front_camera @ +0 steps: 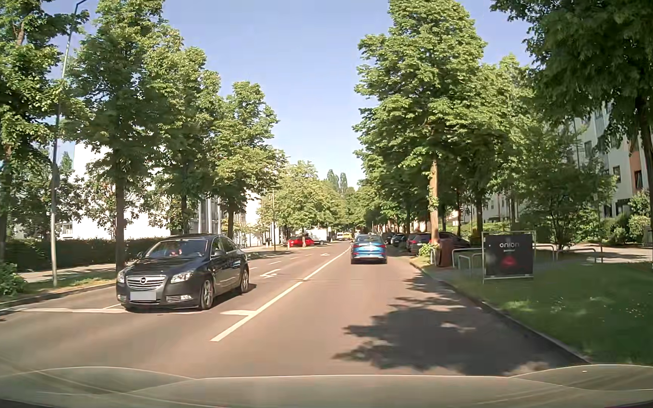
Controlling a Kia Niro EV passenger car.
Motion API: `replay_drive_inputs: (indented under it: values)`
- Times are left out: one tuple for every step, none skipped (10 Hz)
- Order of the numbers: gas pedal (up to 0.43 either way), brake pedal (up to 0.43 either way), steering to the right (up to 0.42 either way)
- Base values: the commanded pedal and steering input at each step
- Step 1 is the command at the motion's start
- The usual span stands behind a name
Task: Follow the waypoints while adhering to traffic rules and regulations
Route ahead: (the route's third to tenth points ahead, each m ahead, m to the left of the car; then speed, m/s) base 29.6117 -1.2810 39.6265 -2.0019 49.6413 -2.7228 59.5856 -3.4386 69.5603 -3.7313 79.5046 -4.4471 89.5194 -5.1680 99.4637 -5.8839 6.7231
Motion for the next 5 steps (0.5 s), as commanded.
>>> replay_drive_inputs:
  values:
    - [0.209, 0.000, 0.016]
    - [0.209, 0.000, 0.016]
    - [0.209, 0.000, 0.016]
    - [0.209, 0.000, 0.016]
    - [0.209, 0.000, 0.015]
